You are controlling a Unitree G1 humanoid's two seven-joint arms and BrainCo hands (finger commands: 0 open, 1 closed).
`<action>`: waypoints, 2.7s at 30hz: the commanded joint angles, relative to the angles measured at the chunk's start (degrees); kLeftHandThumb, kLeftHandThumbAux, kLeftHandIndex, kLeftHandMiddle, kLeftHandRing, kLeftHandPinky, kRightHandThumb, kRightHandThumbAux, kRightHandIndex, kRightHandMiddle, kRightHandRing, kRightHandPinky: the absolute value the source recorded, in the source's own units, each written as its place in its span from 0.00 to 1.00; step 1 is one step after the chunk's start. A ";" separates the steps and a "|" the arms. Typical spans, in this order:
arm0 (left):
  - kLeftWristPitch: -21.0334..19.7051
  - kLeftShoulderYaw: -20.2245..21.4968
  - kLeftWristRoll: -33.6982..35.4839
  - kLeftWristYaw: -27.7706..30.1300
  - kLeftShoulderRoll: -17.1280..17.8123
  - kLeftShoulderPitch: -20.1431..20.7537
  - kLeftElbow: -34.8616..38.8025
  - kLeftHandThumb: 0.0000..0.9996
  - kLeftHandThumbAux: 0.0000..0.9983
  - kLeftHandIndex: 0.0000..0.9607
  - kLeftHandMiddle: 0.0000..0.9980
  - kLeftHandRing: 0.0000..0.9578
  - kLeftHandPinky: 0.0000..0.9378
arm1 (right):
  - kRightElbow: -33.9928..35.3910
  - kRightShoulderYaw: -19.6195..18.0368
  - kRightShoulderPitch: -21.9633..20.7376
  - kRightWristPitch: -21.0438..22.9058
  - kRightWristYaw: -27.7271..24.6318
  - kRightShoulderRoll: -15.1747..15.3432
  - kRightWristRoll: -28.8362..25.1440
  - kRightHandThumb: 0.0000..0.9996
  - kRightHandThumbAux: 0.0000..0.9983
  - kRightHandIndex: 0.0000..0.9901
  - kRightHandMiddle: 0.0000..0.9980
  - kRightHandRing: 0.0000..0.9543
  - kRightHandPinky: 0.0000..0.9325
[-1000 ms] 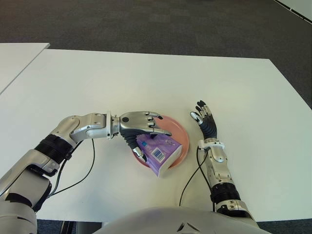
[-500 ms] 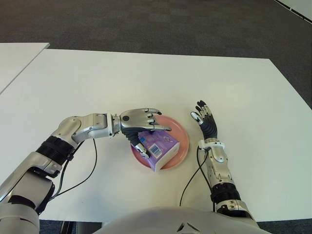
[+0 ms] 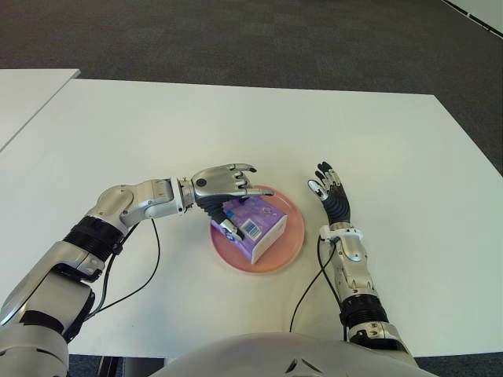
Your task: Put the tissue paper into the plate.
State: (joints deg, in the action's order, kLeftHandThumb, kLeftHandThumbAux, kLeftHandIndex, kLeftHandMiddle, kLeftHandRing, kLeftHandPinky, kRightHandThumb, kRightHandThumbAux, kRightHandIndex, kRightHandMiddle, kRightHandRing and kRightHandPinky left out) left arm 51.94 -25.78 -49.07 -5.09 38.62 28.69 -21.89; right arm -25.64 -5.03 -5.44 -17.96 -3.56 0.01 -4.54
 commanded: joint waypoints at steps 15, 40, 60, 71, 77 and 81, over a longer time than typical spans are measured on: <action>1.29 11.84 56.04 21.92 -5.38 5.16 -12.88 0.24 0.27 0.00 0.00 0.00 0.00 | -4.67 0.40 4.07 6.24 0.53 -0.93 0.00 0.57 0.55 0.02 0.03 0.02 0.05; -23.16 28.05 75.44 38.02 -12.78 -6.96 -2.96 0.07 0.17 0.00 0.00 0.00 0.00 | -3.42 0.80 4.94 6.31 0.65 -1.27 0.03 0.57 0.55 0.01 0.03 0.02 0.04; -10.92 34.76 64.56 30.06 -23.95 -5.81 -35.61 0.00 0.24 0.00 0.00 0.00 0.00 | -3.79 1.46 4.65 5.91 0.83 -0.85 0.59 0.51 0.57 0.00 0.02 0.01 0.05; -7.77 31.40 53.36 17.14 -30.14 -11.76 -30.57 0.00 0.33 0.00 0.00 0.00 0.00 | -3.91 0.45 4.81 5.12 -0.57 -1.22 -1.69 0.58 0.57 0.03 0.04 0.03 0.06; -10.86 30.60 51.37 15.06 -30.92 -15.58 -28.91 0.00 0.38 0.00 0.00 0.00 0.00 | -3.61 0.08 4.99 5.30 -1.00 -1.50 -2.39 0.61 0.57 0.04 0.05 0.03 0.06; -12.58 30.91 50.78 14.10 -30.81 -16.91 -32.99 0.00 0.38 0.00 0.00 0.00 0.00 | -3.60 0.05 5.06 5.42 -1.08 -1.49 -2.27 0.62 0.56 0.05 0.05 0.03 0.05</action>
State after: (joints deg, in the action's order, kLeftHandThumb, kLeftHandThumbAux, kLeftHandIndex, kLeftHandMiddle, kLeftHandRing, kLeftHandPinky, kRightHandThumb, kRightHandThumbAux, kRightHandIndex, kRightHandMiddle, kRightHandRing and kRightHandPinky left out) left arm 41.34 5.38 3.16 10.35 7.96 15.31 -50.79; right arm -24.96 -4.87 -4.86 -17.85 -4.85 -1.09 -6.61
